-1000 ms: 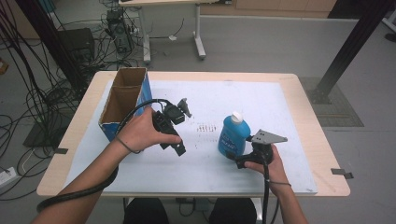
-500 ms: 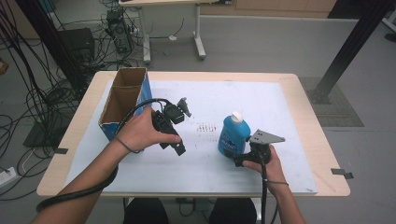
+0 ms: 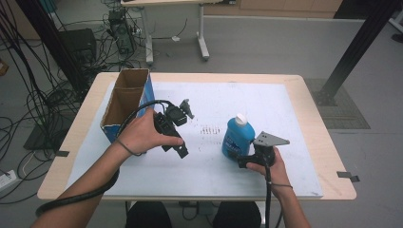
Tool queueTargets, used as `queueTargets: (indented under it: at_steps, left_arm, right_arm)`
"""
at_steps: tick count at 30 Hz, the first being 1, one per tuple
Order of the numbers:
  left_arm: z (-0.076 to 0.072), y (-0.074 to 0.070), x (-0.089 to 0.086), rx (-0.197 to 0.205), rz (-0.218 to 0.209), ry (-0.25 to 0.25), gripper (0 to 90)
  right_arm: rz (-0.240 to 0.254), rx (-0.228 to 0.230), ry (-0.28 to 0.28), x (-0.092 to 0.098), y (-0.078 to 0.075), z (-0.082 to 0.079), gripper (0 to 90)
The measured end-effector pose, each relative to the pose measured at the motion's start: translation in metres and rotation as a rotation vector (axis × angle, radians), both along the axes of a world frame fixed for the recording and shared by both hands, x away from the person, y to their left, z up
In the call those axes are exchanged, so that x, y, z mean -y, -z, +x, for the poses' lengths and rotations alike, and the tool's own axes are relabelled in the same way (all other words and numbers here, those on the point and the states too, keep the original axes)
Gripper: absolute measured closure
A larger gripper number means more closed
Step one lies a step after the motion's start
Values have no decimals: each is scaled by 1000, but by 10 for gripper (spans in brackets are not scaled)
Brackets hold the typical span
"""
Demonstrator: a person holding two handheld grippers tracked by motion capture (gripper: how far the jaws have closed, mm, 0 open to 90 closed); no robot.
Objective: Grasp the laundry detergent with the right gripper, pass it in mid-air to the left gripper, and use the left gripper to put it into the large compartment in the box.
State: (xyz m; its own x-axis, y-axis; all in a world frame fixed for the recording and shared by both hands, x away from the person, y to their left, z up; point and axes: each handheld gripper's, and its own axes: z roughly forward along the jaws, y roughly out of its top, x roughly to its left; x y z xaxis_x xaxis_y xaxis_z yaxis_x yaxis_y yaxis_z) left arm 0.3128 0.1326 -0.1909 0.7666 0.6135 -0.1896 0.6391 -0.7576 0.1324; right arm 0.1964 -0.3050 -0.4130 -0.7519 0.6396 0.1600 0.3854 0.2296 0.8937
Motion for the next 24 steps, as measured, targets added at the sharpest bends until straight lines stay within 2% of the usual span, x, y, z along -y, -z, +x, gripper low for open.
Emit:
queueTargets:
  at_steps: [16,20,24]
  left_arm:
    - [1,2,-1,-4,2,0,82]
    - [0,1,-1,-1,-4,-2,82]
    - [0,1,-1,-1,-3,-1,82]
  right_arm:
    - [-3,7,1,-2,3,0,260]
    - [3,16,6,-2,5,-1,338]
    - [1,20,11,-2,5,-2,369]
